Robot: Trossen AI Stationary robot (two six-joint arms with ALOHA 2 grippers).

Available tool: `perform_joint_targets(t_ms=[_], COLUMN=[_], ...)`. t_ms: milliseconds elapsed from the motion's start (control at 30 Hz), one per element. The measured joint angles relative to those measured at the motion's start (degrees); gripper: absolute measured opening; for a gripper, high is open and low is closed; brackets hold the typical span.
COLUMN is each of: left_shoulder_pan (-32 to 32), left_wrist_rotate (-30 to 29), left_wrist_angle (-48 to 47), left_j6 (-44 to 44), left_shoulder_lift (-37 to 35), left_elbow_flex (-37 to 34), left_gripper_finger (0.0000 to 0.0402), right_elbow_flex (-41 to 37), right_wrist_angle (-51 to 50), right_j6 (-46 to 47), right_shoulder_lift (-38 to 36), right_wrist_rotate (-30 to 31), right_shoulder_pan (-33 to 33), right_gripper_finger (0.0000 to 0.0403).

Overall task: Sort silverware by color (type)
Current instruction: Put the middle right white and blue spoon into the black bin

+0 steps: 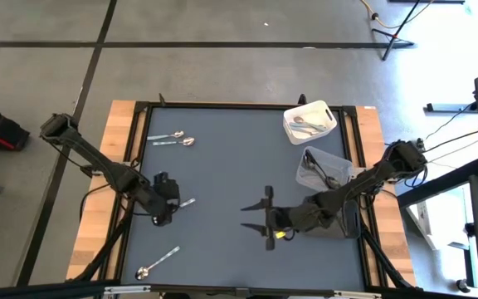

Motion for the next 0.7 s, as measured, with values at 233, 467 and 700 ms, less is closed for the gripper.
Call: perform_joint_targets(t_ms=[233, 467, 700], left_shoulder_pan=[0.0, 0.1, 0.1], left_wrist_rotate=[-0.1, 0.3, 1.9], left_wrist_angle=[1.0, 8.1, 9.5], left_j6=[-3.7, -3.6, -3.4], left_shoulder_lift=[2.0, 6.7, 11.9], left_elbow_flex=[-4.6, -7.8, -7.7], left_gripper_finger=[0.0155, 0.0155, 0.0155], right_elbow_flex=[0.8, 0.8, 0.8], right_wrist_angle=[-0.5, -0.4, -0.4], right_j6=[1.3, 1.3, 1.3], right_shoulder_lift=[1.8, 1.8, 1.8], right_wrist_rotate=[0.3, 0.5, 0.5], right_shoulder_pan=[0.0, -0.4, -0.4], right_gripper_finger=[0.0183, 0.0183, 0.0183])
